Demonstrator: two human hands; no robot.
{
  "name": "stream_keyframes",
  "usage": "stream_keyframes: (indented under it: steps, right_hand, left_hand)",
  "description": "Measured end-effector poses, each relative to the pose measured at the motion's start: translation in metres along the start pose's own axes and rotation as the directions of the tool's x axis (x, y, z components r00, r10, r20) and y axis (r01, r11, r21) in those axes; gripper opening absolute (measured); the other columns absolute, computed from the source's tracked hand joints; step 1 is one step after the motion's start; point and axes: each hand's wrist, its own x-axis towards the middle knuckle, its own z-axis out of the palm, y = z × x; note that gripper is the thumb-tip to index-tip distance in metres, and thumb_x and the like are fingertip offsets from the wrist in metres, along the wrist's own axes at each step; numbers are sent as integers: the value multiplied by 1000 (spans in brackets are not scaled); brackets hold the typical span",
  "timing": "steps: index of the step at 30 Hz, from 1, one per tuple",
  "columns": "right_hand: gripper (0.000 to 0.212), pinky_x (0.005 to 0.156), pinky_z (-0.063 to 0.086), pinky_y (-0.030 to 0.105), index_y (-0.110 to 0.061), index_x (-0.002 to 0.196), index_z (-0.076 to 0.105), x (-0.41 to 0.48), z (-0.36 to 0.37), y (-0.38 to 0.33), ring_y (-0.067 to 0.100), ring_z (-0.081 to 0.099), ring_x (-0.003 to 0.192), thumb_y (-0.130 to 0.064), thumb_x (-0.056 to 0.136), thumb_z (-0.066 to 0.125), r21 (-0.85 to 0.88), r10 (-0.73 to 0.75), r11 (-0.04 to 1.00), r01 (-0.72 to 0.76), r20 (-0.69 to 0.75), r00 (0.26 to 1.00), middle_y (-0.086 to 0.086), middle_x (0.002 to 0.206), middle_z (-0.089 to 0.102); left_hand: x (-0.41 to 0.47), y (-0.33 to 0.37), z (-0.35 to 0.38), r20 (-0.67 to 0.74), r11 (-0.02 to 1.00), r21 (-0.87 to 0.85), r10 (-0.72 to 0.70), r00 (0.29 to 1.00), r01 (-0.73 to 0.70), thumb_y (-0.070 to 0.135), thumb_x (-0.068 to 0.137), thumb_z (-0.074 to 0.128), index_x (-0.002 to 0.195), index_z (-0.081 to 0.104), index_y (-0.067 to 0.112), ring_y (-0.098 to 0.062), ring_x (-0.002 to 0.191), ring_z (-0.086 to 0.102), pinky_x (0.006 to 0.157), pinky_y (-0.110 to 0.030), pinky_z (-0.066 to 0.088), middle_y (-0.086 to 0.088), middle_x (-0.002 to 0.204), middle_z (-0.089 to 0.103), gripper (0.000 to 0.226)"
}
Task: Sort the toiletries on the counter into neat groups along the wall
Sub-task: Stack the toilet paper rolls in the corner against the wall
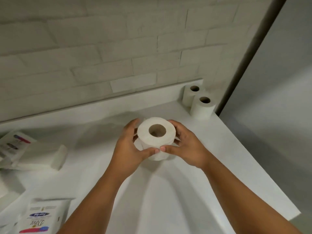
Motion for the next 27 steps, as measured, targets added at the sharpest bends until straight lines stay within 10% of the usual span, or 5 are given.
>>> stream_keyframes:
  steps: [6, 27]
  right_hand:
    - [67, 109, 43, 51, -27, 133, 52, 8, -74, 30, 18, 53, 128, -12, 75, 84, 80, 6, 997, 1, -90, 996, -5, 132, 60]
    - [60, 93, 46, 23, -38, 140, 44, 161, -252, 37, 9, 56, 116, -39, 87, 71, -248, -133, 965, 83, -190, 973, -13, 131, 58]
  left_hand:
    - [40, 14, 78, 5, 999, -38, 19, 1000, -19, 28, 72, 88, 119, 56, 50, 2, 108, 63, 89, -16, 52, 30, 114, 66, 61]
    - [267, 53, 200, -7, 973, -42, 226, 974, -226, 48, 65, 87, 140, 48, 35, -15, 127, 56, 99, -49, 52, 13, 137, 59, 85]
